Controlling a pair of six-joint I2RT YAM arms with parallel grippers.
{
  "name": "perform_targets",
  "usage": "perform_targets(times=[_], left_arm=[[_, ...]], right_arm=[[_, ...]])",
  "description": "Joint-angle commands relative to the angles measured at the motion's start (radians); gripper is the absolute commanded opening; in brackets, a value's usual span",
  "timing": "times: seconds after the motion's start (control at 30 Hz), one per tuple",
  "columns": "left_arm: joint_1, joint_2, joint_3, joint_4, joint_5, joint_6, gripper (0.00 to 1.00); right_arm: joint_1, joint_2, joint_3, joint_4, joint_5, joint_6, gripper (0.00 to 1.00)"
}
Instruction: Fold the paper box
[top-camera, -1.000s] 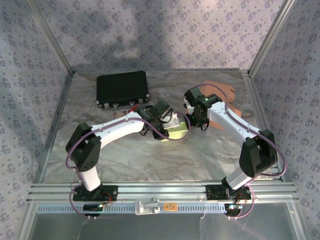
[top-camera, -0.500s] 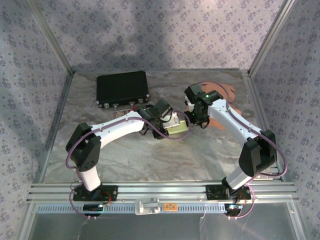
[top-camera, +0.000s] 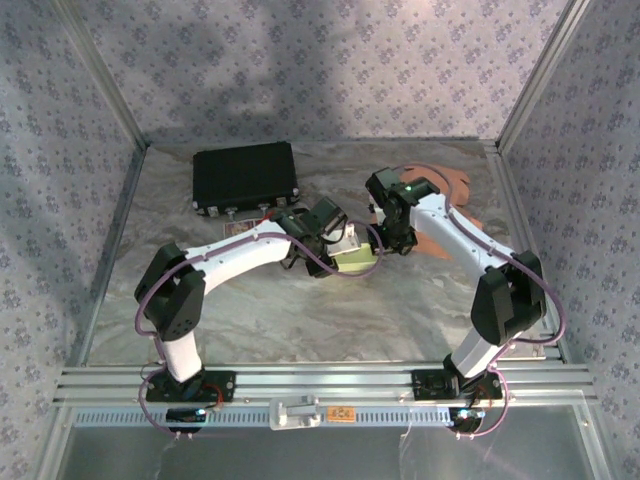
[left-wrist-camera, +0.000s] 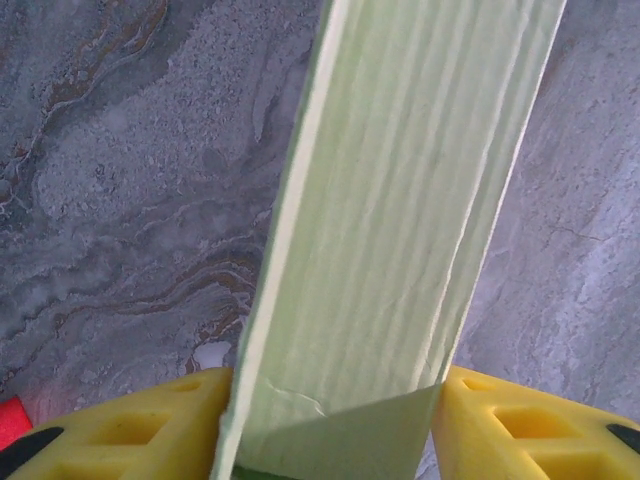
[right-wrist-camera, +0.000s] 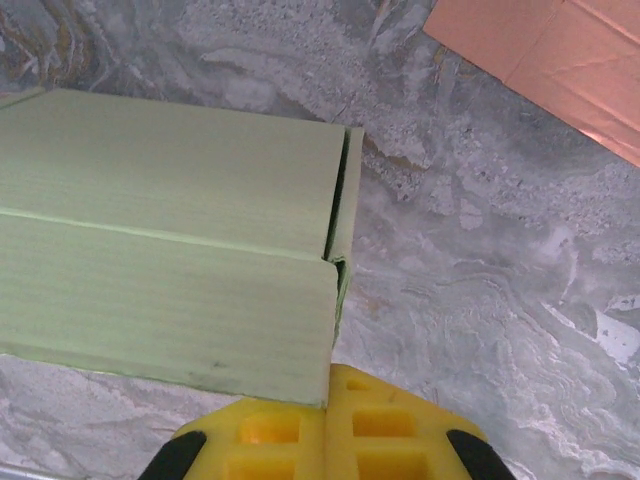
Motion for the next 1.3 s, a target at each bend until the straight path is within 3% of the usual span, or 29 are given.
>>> perform_targets(times=[0.0,0.3,0.63,0.9,1.07,1.27], left_arm=[[0.006,0.006,0.029,-0.002,0.002,-0.028,0.55],[0.061,-0.087,-0.008,0.035,0.047,-0.135,0.63],[0.089,-0.182,-0.059,0.052,0.098,-0.216,0.64],[0.197,-0.272,-0.035,-0.099,0.246,-0.411,0.49],[0.193,-0.239,0.008,-0.208,0.307,-0.45,0.43],[0.163,-0.173,0.043,-0.238,0.289,-0.459,0.42]], right_arm=[[0.012,0.025,0.004,0.013,0.02,0.041,0.0],[0.029,0.015,-0.008,0.034,0.058,0.063,0.0],[0.06,0.015,-0.018,0.043,0.091,0.095,0.0],[0.065,0.023,-0.006,0.032,0.101,0.106,0.0],[0.068,0.039,0.009,0.024,0.094,0.106,0.0],[0.069,0.037,0.008,0.019,0.096,0.106,0.0]])
